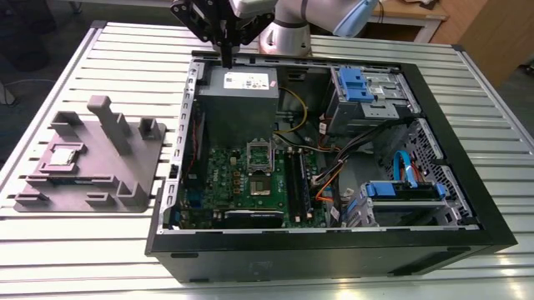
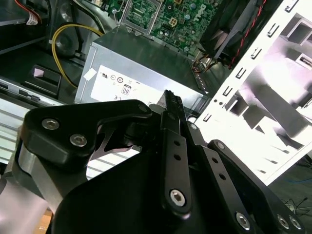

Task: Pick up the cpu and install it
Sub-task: 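Reach for the cpu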

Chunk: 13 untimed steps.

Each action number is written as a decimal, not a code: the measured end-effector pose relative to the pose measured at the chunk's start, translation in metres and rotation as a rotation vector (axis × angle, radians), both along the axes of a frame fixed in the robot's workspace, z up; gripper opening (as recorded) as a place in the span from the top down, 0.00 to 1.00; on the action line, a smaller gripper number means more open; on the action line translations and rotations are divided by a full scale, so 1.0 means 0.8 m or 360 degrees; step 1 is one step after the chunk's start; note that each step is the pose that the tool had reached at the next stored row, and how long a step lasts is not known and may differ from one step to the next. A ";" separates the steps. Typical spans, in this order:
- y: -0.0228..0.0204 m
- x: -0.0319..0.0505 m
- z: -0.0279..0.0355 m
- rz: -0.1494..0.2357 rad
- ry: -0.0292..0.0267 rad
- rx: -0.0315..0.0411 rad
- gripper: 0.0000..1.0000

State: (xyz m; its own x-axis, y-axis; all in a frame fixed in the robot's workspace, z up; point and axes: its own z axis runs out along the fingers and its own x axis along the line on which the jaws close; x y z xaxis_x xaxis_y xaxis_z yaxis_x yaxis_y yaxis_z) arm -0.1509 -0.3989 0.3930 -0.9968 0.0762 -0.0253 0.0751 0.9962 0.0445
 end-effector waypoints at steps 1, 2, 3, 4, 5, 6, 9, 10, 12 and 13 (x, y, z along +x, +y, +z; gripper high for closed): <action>0.0000 -0.001 0.0000 0.0000 0.00001 0.0000 0.90; 0.0000 -0.002 0.0000 0.0000 -0.00001 0.0000 0.90; 0.0000 -0.003 0.0000 0.0000 0.00000 0.0000 0.90; 0.0000 -0.003 0.0000 0.0000 0.00001 0.0000 0.90; 0.0000 -0.004 0.0001 0.0000 0.00001 0.0000 0.90; 0.0000 -0.005 0.0000 0.0000 0.00001 0.0000 0.90; 0.0000 -0.007 0.0000 0.0000 0.00000 0.0000 0.90; 0.0000 -0.007 0.0000 0.0000 0.00000 0.0000 0.90; 0.0000 -0.008 0.0000 0.0000 0.00000 0.0000 0.90; 0.0000 -0.009 0.0000 0.0000 0.00001 0.0000 0.90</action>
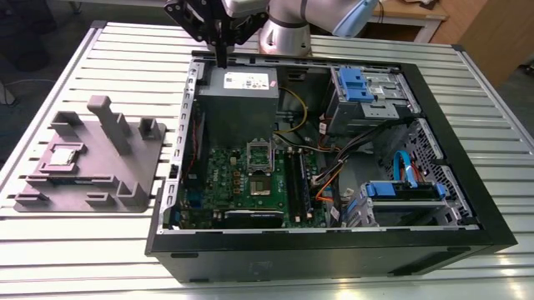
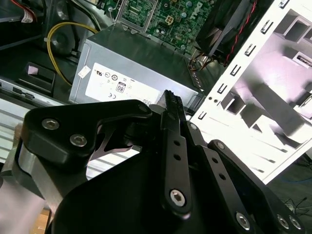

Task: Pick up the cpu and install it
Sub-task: 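Reach for the cpu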

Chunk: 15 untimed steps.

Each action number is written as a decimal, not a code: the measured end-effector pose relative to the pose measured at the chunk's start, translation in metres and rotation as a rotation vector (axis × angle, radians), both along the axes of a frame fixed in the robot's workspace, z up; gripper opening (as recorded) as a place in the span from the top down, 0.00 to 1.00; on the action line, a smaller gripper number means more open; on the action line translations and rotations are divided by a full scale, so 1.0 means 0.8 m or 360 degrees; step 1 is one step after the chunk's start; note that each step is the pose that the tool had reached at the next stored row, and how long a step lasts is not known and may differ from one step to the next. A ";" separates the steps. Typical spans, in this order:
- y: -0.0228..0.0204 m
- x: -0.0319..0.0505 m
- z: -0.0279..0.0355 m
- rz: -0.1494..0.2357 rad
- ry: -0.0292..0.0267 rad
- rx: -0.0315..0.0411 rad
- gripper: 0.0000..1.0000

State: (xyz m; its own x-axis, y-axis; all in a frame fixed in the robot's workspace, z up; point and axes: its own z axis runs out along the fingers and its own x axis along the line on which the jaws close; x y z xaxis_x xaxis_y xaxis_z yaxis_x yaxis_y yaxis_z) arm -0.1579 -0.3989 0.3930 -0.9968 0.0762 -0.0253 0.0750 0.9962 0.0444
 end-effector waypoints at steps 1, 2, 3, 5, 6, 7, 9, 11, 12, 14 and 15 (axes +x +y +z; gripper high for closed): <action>0.0000 0.000 0.0000 0.0000 0.00000 0.0000 0.90; 0.0000 -0.001 0.0000 0.0000 -0.00001 0.0000 0.90; 0.0000 -0.001 0.0000 0.0000 0.00000 0.0000 0.90; 0.0000 -0.002 0.0000 0.0000 0.00000 0.0000 0.90; 0.0000 -0.003 0.0000 0.0000 -0.00001 0.0000 0.90; 0.0000 -0.003 0.0000 0.0000 0.00000 0.0000 0.90; 0.0000 -0.004 0.0000 0.0000 0.00000 0.0000 0.90; 0.0000 -0.005 0.0000 0.0000 0.00000 0.0000 0.90; 0.0000 -0.005 0.0000 0.0000 -0.00001 0.0000 0.90; 0.0000 -0.006 0.0000 0.0000 0.00000 0.0000 0.90; 0.0000 -0.006 0.0000 0.0000 -0.00001 0.0000 0.90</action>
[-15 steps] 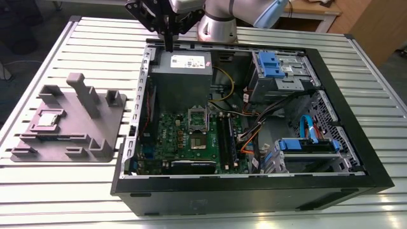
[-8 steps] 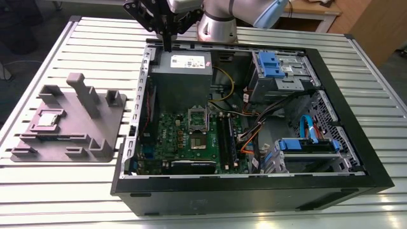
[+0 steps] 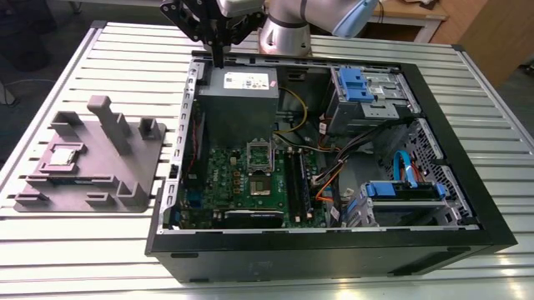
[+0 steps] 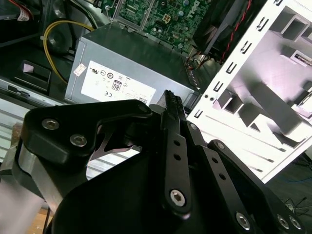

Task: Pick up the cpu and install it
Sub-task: 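Reach for the cpu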

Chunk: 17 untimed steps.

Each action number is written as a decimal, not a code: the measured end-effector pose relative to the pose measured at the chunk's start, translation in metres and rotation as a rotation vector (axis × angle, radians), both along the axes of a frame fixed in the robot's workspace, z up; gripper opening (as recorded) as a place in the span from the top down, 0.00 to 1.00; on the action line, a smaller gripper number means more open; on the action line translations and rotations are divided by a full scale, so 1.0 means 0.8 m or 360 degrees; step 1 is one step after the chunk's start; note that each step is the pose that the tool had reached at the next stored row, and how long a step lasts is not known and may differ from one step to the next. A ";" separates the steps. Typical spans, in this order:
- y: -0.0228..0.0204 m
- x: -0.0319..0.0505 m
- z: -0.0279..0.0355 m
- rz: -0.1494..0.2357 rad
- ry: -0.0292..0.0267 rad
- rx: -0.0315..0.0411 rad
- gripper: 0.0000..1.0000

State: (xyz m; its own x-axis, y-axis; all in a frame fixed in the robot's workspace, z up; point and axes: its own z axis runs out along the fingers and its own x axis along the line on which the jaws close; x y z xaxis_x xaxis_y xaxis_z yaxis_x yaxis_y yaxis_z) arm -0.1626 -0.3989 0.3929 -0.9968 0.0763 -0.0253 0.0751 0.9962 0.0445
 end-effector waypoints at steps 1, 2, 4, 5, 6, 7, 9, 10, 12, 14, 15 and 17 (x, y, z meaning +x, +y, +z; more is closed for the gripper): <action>0.0000 0.000 0.0000 0.0000 0.00000 0.0000 0.90; 0.0000 -0.001 0.0000 0.0000 0.00001 0.0000 0.90; 0.0000 -0.002 0.0000 0.0000 0.00000 0.0000 0.90; 0.0000 -0.003 0.0000 0.0000 -0.00001 0.0000 0.90; 0.0000 -0.003 0.0000 0.0000 0.00001 0.0000 0.90; 0.0000 -0.004 0.0000 0.0000 0.00000 0.0000 0.90; 0.0000 -0.005 0.0000 0.0000 0.00000 0.0000 0.90; 0.0000 -0.006 0.0000 0.0000 0.00000 0.0000 0.90; 0.0000 -0.007 0.0000 0.0000 0.00000 0.0000 0.90; 0.0000 -0.009 0.0000 0.0000 0.00001 0.0000 0.90; 0.0000 -0.010 0.0000 0.0000 0.00000 0.0000 0.90; 0.0000 -0.012 0.0000 0.0000 0.00000 0.0000 0.90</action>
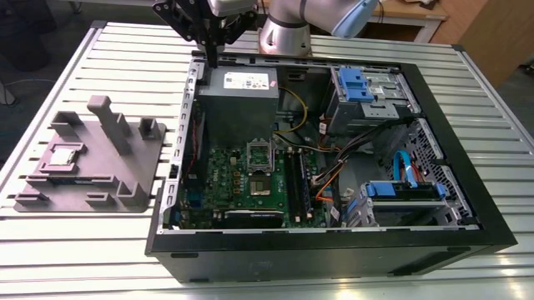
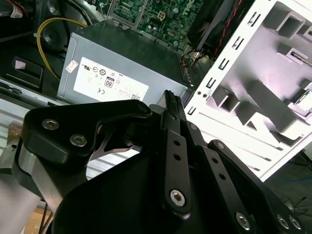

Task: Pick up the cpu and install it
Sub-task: 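Reach for the cpu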

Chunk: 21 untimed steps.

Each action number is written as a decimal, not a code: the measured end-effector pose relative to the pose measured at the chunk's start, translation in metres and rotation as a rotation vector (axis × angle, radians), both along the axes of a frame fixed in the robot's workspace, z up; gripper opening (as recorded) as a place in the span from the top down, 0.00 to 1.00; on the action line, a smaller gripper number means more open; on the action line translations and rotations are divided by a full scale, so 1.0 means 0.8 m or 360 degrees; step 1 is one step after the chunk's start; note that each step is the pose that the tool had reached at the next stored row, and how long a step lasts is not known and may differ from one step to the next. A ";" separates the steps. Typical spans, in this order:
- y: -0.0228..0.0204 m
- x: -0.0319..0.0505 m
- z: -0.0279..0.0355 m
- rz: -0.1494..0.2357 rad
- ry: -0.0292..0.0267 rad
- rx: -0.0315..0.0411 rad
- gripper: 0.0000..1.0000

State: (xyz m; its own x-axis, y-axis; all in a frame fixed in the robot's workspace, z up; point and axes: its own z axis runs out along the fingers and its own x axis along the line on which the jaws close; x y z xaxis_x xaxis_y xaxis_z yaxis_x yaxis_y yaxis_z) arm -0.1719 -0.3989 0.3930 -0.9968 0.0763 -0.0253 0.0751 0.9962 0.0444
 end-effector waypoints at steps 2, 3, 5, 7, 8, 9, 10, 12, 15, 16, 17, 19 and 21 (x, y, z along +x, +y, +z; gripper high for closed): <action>0.0000 -0.002 0.0000 0.0000 0.00000 0.0000 0.90; 0.0000 -0.002 0.0000 0.0000 -0.00001 0.0000 0.90; 0.0000 -0.004 0.0000 0.0000 0.00001 0.0000 0.90; 0.0000 -0.005 0.0000 0.0000 0.00000 0.0000 0.90; 0.0000 -0.006 0.0000 0.0000 0.00001 0.0000 0.90; 0.0000 -0.007 0.0000 0.0000 0.00001 0.0000 0.90; 0.0000 -0.007 0.0000 0.0000 0.00001 0.0000 0.90; 0.0000 -0.008 0.0000 0.0000 0.00000 0.0000 0.90; 0.0000 -0.010 0.0000 0.0000 0.00000 0.0000 0.90; 0.0000 -0.011 0.0000 0.0000 0.00001 0.0000 0.90; 0.0000 -0.011 0.0000 0.0000 0.00000 0.0000 0.90; 0.0000 -0.013 0.0000 0.0000 0.00001 0.0000 0.90; 0.0000 -0.014 0.0000 0.0000 0.00000 0.0000 0.90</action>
State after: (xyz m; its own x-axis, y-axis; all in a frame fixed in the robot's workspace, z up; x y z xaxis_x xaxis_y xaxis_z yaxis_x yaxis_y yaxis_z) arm -0.1829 -0.3989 0.3930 -0.9968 0.0763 -0.0253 0.0751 0.9962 0.0444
